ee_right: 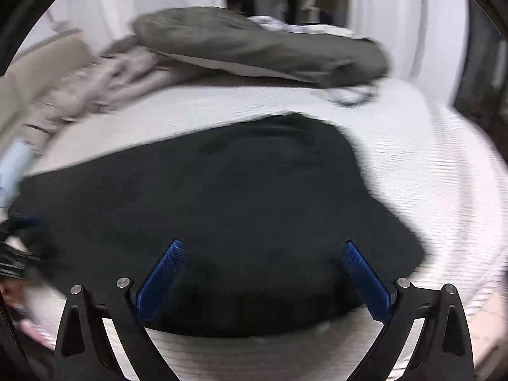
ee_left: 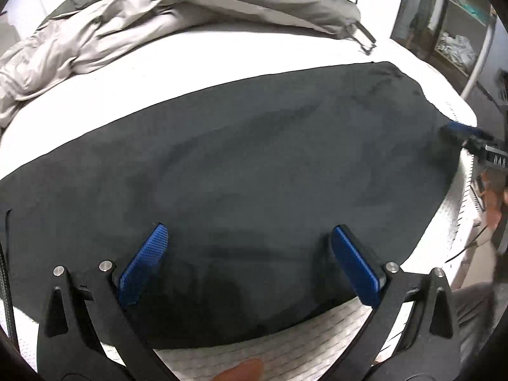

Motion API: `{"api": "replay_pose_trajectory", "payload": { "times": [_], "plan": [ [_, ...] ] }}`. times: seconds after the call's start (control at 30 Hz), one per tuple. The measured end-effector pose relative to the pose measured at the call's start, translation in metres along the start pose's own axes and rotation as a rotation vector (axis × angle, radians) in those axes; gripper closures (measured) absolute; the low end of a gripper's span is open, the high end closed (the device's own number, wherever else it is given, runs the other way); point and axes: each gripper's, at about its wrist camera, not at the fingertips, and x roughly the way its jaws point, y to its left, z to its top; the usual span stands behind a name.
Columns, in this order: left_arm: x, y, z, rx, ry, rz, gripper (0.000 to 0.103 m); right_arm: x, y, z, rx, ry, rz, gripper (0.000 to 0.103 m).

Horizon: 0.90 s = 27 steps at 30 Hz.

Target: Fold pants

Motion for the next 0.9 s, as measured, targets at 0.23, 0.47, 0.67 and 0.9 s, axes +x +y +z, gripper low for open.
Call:
{"api": "replay_pose_trajectory", "payload": {
  "times": [0.23, 0.47, 0.67, 0.9],
  "plan": [
    [0.03, -0.006, 0.009, -0.004, 0.073, 0.034, 0.0, 0.063, 0.112, -0.004, -0.262, 0.159, 0.028, 0.001],
    [0.022, 0.059, -0.005, -0.128, 0.081, 0.094, 0.0, 0.056, 0.036, 0.007, -0.122, 0.122, -0.236, 0.001],
    [-0.003, 0.045, -0.009, -0.117, 0.005, 0.077, 0.001, 0.035, 0.034, 0.012, -0.018, 0.079, -0.212, 0.001],
    [0.016, -0.021, -0.021, 0.094, 0.026, 0.021, 0.0, 0.017, 0.112, -0.005, -0.133, 0.09, 0.172, 0.001]
  ]
}}
